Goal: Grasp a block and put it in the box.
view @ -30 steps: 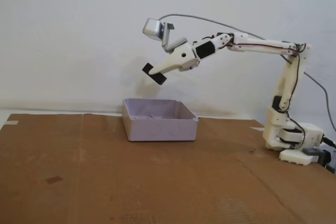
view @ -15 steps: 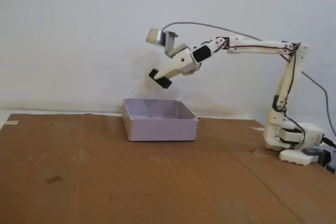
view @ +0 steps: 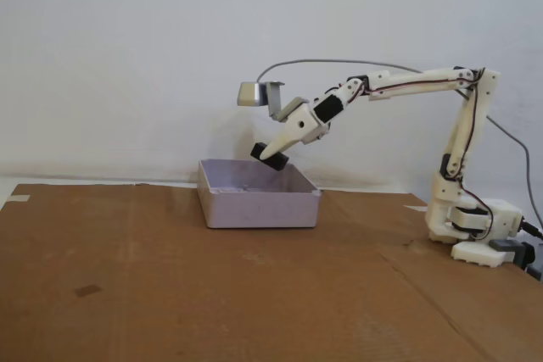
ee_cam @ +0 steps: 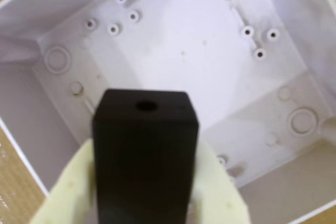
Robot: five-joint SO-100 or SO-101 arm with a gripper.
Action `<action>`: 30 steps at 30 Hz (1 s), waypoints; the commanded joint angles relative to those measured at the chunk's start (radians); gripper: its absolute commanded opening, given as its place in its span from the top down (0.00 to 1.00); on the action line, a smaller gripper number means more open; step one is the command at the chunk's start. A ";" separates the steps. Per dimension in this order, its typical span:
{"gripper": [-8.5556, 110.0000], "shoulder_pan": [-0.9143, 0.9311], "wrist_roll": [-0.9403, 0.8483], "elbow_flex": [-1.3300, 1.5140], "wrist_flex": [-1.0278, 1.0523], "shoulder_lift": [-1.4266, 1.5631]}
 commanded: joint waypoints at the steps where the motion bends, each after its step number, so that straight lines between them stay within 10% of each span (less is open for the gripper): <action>1: 0.92 0.002 -0.014 -0.078 -0.040 0.037; 30: 0.92 0.101 -0.063 -0.133 -0.225 -0.210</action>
